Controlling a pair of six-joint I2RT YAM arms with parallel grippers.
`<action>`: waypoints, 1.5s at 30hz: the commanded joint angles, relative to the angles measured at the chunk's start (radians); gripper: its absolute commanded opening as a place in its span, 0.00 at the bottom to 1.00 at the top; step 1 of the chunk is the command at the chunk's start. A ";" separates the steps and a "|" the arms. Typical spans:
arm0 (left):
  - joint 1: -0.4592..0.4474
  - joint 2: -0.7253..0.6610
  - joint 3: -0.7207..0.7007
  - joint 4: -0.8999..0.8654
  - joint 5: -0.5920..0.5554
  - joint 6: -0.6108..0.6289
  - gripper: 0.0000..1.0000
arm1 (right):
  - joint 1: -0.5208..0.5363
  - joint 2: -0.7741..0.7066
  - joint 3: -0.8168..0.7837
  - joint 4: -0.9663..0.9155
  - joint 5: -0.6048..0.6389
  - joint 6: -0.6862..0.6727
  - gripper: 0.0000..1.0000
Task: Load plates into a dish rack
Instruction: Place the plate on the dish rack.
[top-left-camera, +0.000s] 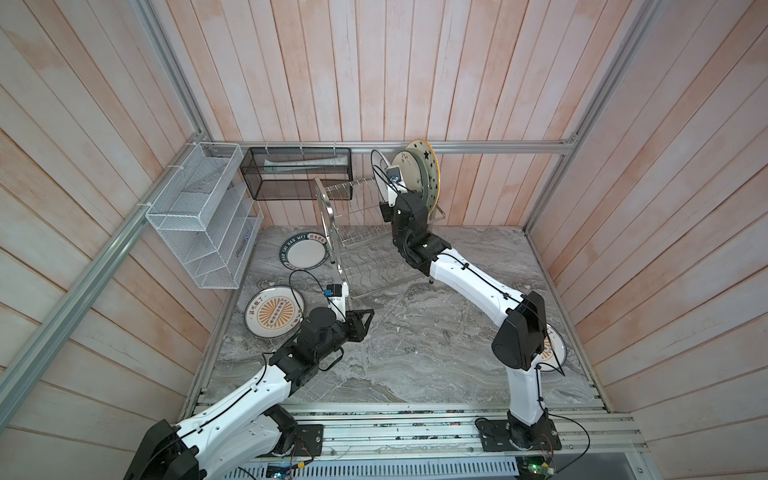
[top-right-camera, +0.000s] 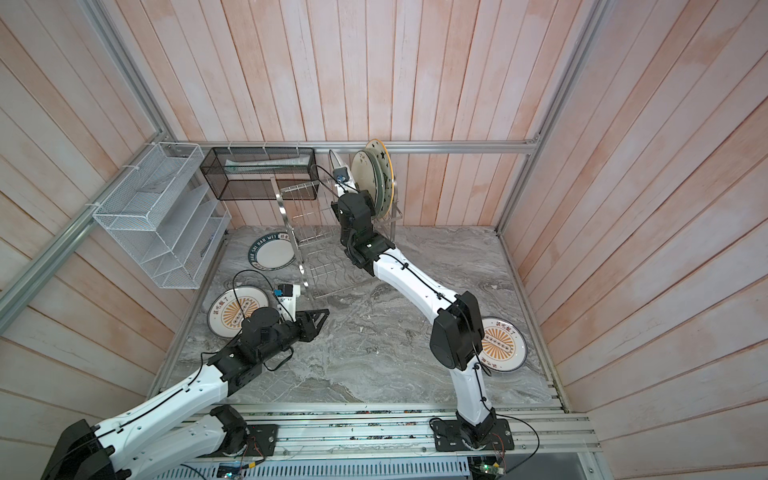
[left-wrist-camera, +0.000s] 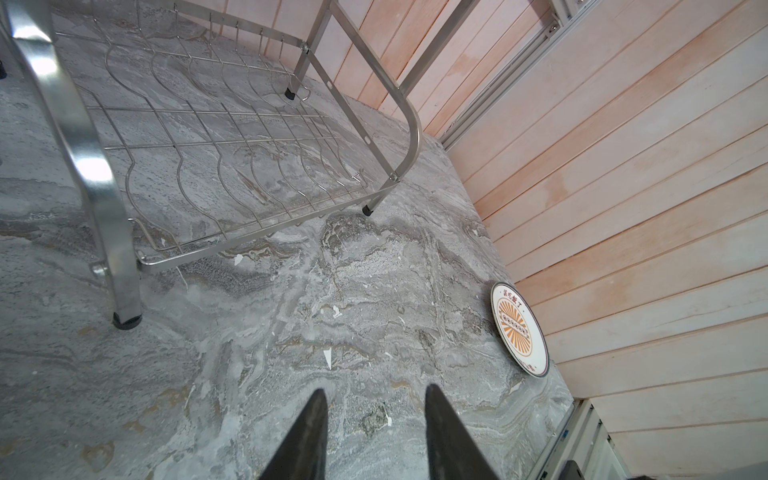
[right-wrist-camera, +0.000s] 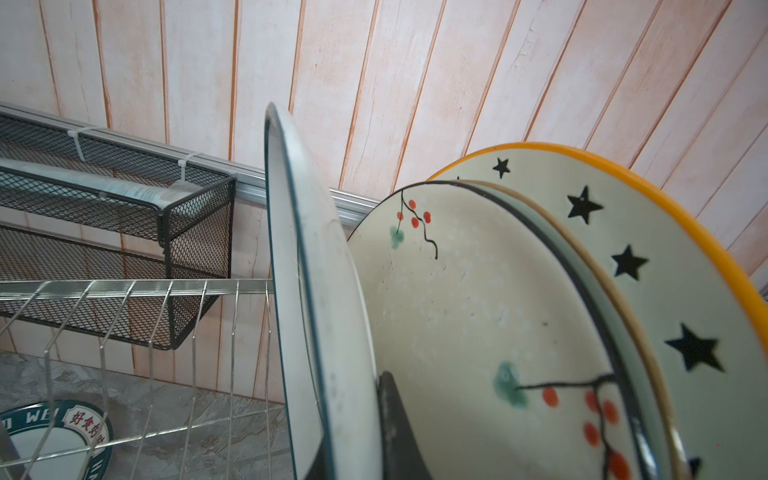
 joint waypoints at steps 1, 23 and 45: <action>-0.003 0.003 -0.008 0.022 0.001 0.009 0.40 | -0.006 -0.062 -0.018 0.045 -0.007 0.036 0.00; -0.003 0.000 -0.007 0.024 0.006 0.004 0.40 | -0.012 -0.152 -0.127 0.020 -0.054 0.113 0.00; -0.004 0.012 0.009 0.023 0.018 0.008 0.40 | -0.020 -0.180 -0.168 -0.017 -0.081 0.165 0.00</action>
